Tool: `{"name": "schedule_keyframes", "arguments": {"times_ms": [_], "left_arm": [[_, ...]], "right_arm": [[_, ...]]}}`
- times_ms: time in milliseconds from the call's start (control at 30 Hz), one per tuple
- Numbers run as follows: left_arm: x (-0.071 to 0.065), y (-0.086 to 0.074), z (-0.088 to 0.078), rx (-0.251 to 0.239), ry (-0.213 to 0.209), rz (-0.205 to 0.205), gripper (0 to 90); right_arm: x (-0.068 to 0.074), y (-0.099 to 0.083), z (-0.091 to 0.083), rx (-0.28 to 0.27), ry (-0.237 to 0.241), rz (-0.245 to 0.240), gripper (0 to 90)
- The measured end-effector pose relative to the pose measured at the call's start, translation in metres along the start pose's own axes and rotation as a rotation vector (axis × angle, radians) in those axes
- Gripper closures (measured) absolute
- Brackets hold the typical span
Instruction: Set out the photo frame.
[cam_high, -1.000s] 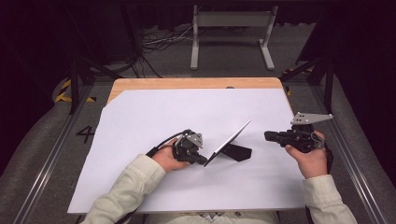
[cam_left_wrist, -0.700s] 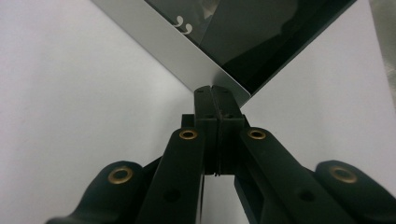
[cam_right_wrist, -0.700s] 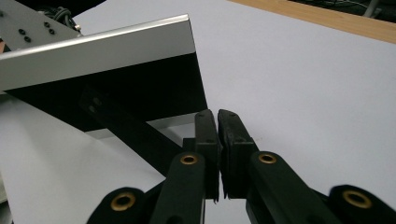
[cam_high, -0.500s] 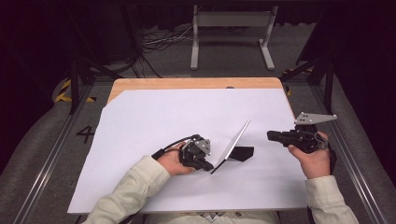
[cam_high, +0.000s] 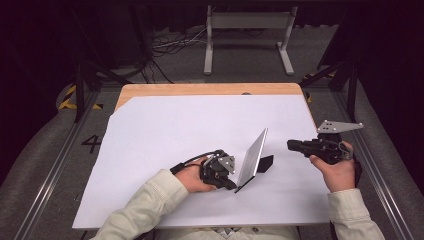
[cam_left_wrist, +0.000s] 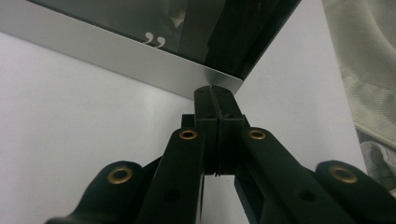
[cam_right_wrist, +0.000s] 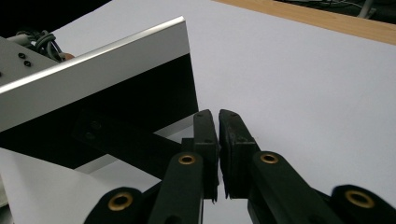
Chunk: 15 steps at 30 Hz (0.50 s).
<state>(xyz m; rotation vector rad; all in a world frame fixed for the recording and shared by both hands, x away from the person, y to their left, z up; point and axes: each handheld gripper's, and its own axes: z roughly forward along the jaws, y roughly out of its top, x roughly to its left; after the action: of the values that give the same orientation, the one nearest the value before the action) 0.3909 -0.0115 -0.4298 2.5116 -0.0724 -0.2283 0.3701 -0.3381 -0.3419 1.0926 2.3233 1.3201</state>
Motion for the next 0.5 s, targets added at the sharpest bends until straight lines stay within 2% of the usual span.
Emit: {"name": "schedule_keyframes", "arguments": {"times_ms": [300, 500], "left_arm": [[-0.002, 0.012, 0.008, 0.002, -0.028, 0.022, 90.0], [-0.006, 0.022, 0.019, 0.022, -0.052, 0.042, 90.0]], "right_arm": [[-0.001, -0.002, -0.002, 0.002, -0.002, 0.009, 85.5], [-0.001, -0.003, -0.006, -0.004, -0.004, 0.016, 85.3]]}}
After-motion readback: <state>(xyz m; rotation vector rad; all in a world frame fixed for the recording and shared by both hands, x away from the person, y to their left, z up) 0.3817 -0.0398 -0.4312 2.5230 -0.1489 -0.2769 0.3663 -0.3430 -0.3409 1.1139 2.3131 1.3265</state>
